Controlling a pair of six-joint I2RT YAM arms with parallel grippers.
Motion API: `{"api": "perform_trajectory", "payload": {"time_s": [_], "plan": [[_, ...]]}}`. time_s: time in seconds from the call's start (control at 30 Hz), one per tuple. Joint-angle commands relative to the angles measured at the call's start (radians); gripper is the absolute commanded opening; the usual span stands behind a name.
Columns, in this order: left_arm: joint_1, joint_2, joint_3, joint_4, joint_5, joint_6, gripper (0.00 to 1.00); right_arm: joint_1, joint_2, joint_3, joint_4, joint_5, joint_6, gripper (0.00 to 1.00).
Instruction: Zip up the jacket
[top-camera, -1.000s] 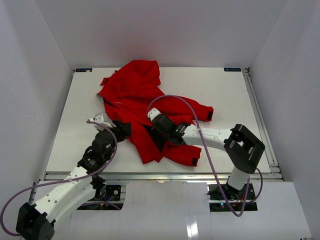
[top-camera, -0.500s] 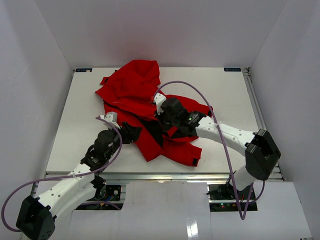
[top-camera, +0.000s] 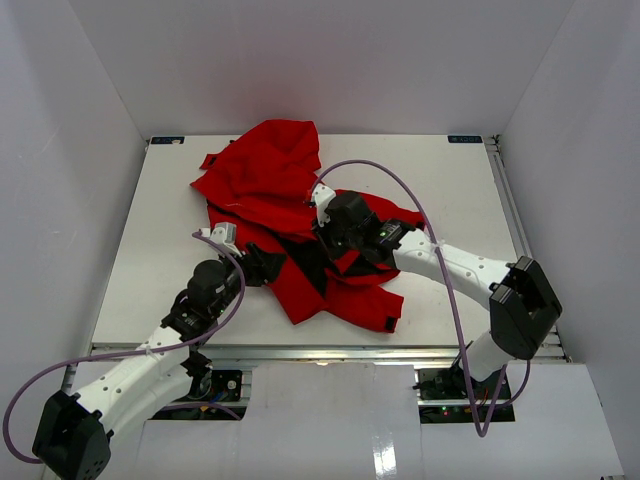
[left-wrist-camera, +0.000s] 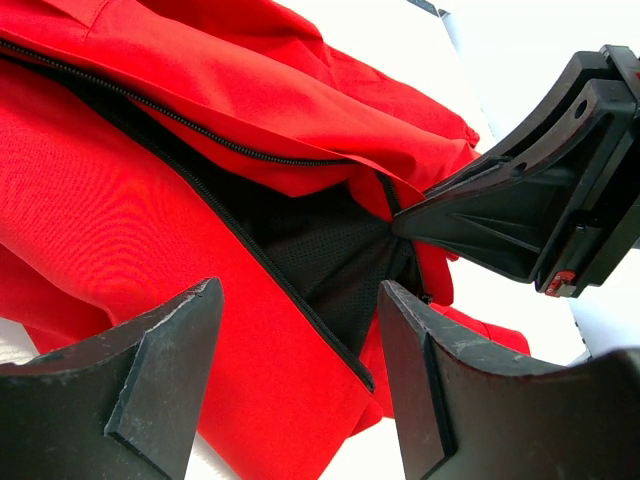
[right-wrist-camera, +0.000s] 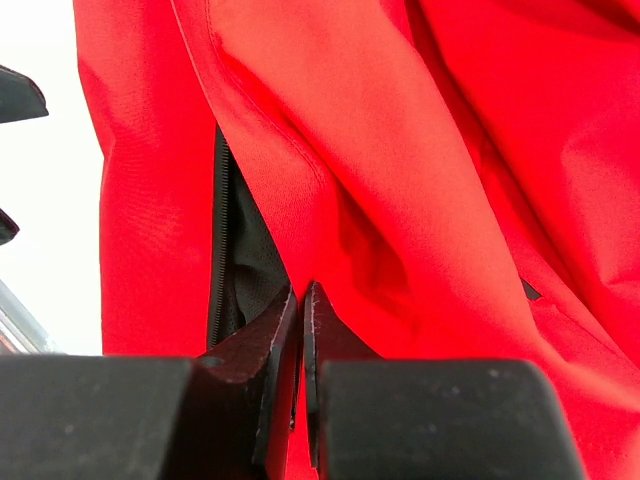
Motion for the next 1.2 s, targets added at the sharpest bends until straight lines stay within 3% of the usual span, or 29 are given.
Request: {"api": "perform_trajectory", "payload": {"time_s": [0.0, 0.2, 0.47, 0.57, 0.63, 0.8, 0.97, 1.17], "plan": [[-0.005, 0.000, 0.006, 0.028, 0.020, 0.014, 0.74, -0.007, 0.027, 0.027, 0.029, -0.014, -0.009, 0.11], [-0.005, -0.006, 0.008, 0.024, 0.026, 0.014, 0.74, -0.009, 0.054, 0.037, 0.031, -0.013, -0.010, 0.19], [-0.005, -0.007, 0.008, 0.022, 0.024, 0.017, 0.74, -0.007, 0.069, 0.033, 0.047, -0.037, -0.017, 0.15], [-0.005, -0.006, 0.008, 0.022, 0.026, 0.017, 0.74, -0.010, 0.081, 0.035, 0.049, -0.035, -0.015, 0.31], [-0.005, -0.004, 0.008, 0.021, 0.026, 0.017, 0.74, -0.009, 0.088, 0.036, 0.050, -0.040, -0.016, 0.33], [-0.005, -0.004, 0.008, 0.020, 0.028, 0.019, 0.74, -0.014, 0.102, 0.036, 0.060, -0.028, -0.010, 0.27], [-0.005, -0.007, 0.007, 0.018, 0.029, 0.020, 0.74, -0.035, 0.116, 0.045, 0.068, -0.028, 0.000, 0.13], [-0.005, 0.000, 0.010, 0.019, 0.024, 0.023, 0.74, -0.076, 0.118, 0.081, 0.067, -0.050, 0.010, 0.24]]}}
